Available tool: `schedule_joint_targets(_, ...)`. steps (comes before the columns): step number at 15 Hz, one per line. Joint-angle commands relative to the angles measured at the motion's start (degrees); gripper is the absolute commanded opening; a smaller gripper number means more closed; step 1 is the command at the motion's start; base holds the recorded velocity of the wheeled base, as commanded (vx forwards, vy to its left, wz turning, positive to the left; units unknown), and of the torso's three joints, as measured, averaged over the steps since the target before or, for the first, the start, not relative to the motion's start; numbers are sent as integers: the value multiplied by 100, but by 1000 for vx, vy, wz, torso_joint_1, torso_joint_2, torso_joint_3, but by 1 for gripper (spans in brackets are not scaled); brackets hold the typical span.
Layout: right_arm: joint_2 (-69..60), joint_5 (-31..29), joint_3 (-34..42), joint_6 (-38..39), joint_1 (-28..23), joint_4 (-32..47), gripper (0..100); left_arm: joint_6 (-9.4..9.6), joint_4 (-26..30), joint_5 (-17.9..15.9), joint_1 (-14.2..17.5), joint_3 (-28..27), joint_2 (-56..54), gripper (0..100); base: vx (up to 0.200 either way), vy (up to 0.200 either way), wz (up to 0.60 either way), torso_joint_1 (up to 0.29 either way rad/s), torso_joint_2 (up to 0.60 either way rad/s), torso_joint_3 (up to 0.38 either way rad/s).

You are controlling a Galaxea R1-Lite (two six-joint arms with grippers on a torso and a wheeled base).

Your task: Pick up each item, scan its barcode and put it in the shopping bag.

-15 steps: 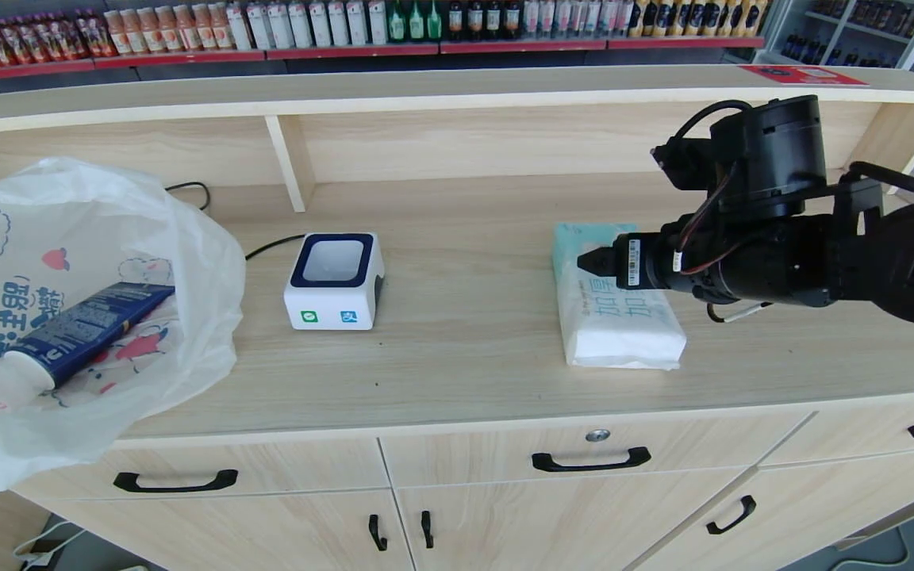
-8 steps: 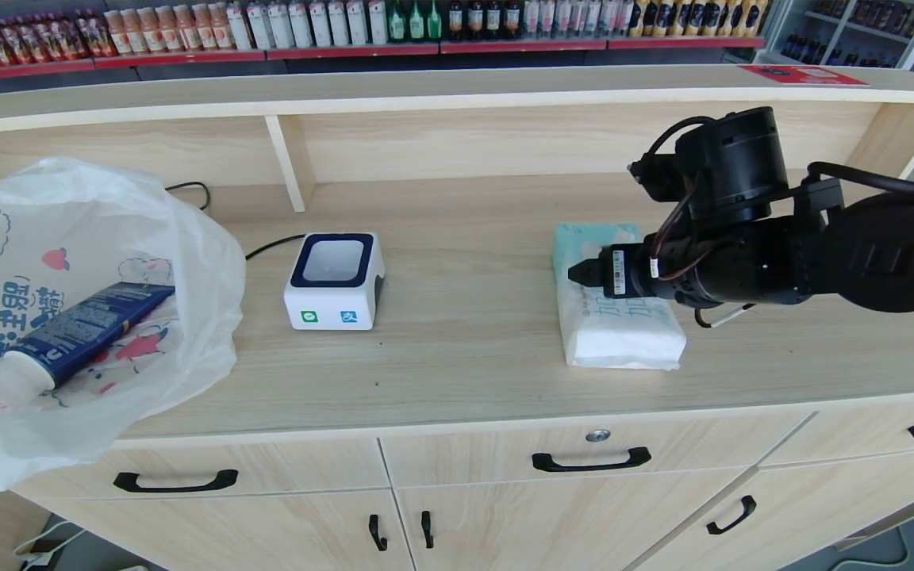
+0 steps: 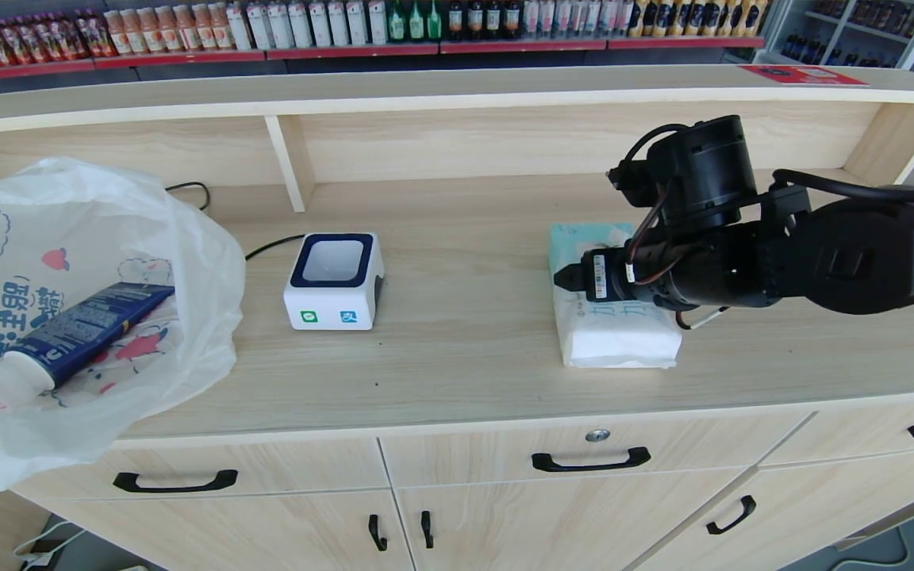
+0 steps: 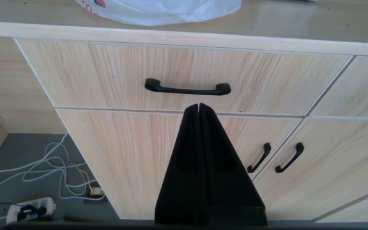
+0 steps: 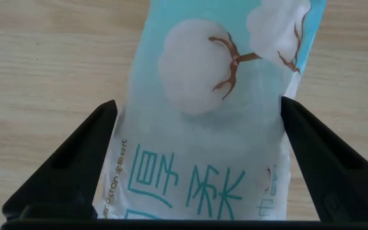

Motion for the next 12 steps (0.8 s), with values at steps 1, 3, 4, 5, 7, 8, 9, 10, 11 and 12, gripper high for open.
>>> schedule_joint_targets(1, 155, -21, -60, 50, 46, -3, 100, -3, 2, 1, 1, 1, 0, 0, 0, 0, 0, 0, 0, 0)
schedule_joint_targets(3, 278, -30, -130, 76, 20, -12, 100, -3, 2, 1, 1, 1, 0, 0, 0, 0, 0, 0, 0, 0)
schedule_joint_targets(4, 340, -56, -165, 76, -51, -21, 100, -3, 2, 1, 1, 1, 0, 0, 0, 0, 0, 0, 0, 0)
schedule_joint_targets(5, 375, -144, -165, 103, -77, -38, 100, -3, 2, 1, 1, 1, 0, 0, 0, 0, 0, 0, 0, 0)
schedule_joint_targets(7, 551, -337, -341, 287, -95, -30, 100, -3, 2, 1, 1, 1, 0, 0, 0, 0, 0, 0, 0, 0)
schedule_joint_targets(8, 577, -390, -367, 296, -95, -21, 100, -3, 2, 1, 1, 1, 0, 0, 0, 0, 0, 0, 0, 0)
schedule_joint_targets(9, 586, -443, -341, 305, -77, -21, 100, -3, 2, 1, 1, 1, 0, 0, 0, 0, 0, 0, 0, 0)
schedule_joint_targets(10, 603, -478, -288, 314, -95, -21, 100, -3, 2, 1, 1, 1, 0, 0, 0, 0, 0, 0, 0, 0)
schedule_joint_targets(11, 612, -478, -253, 358, -95, -21, 100, -3, 2, 1, 1, 1, 0, 0, 0, 0, 0, 0, 0, 0)
schedule_joint_targets(12, 621, -487, -244, 402, -95, -21, 100, -3, 2, 1, 1, 1, 0, 0, 0, 0, 0, 0, 0, 0)
